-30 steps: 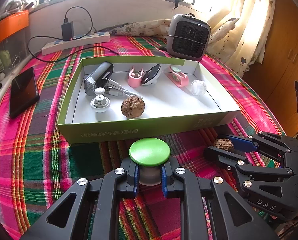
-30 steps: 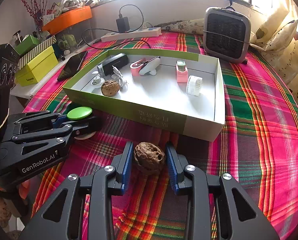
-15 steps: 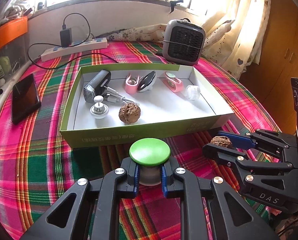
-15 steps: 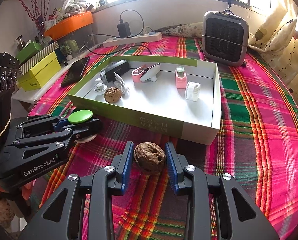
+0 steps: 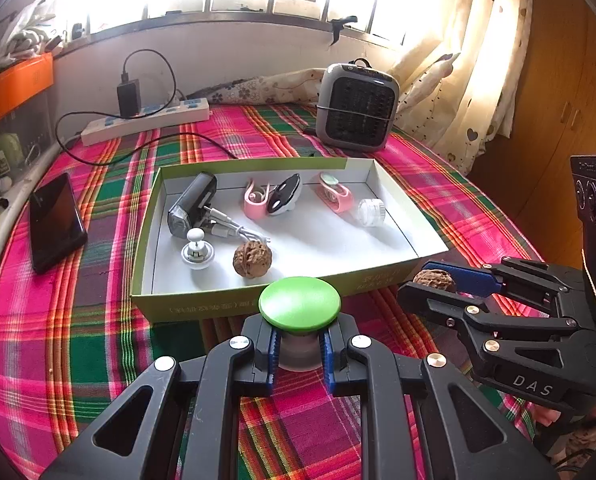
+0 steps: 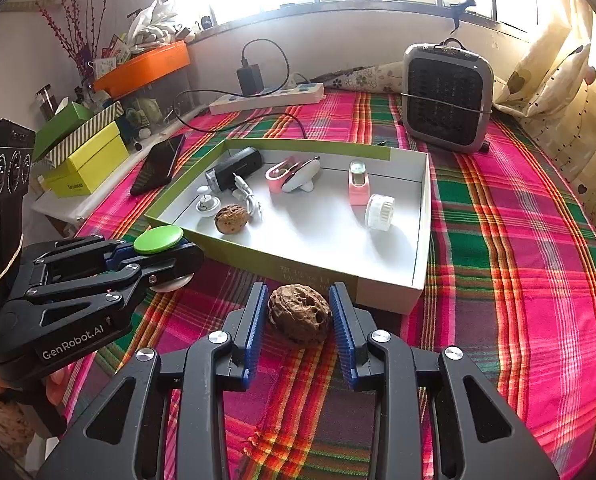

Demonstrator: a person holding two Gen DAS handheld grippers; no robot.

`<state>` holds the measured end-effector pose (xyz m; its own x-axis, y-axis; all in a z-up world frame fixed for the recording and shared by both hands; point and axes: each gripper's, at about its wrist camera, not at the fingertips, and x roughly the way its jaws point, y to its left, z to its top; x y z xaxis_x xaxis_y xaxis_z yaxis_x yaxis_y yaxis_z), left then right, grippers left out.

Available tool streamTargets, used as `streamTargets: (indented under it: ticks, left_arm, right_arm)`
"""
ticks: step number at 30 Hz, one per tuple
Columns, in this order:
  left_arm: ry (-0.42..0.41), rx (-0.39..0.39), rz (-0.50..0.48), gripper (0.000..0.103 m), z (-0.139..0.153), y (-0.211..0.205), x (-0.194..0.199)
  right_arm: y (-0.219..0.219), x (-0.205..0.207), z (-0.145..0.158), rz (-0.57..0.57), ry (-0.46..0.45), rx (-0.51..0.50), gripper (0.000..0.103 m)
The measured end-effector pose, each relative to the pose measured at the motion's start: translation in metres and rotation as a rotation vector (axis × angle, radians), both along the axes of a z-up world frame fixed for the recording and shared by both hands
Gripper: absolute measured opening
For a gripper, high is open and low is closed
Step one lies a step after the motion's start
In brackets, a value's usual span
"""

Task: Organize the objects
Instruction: 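Carry green knob with left tool into box while right tool carries walnut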

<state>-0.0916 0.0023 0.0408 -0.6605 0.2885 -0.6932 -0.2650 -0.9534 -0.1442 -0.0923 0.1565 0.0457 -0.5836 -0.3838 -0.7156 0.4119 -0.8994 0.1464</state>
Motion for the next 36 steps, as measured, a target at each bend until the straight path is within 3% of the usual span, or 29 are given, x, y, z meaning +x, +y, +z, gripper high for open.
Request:
streamTargets:
  ticks: [19, 36]
  left_arm:
    - [0.029, 0.001, -0.010, 0.015, 0.012, 0.008, -0.020]
    - [-0.004, 0.007, -0.007, 0.015, -0.004, 0.010, -0.052]
  right_arm:
    - [-0.004, -0.028, 0.020, 0.013, 0.049, 0.019, 0.033]
    - [-0.011, -0.081, 0.006, 0.038, 0.005, 0.020, 0.033]
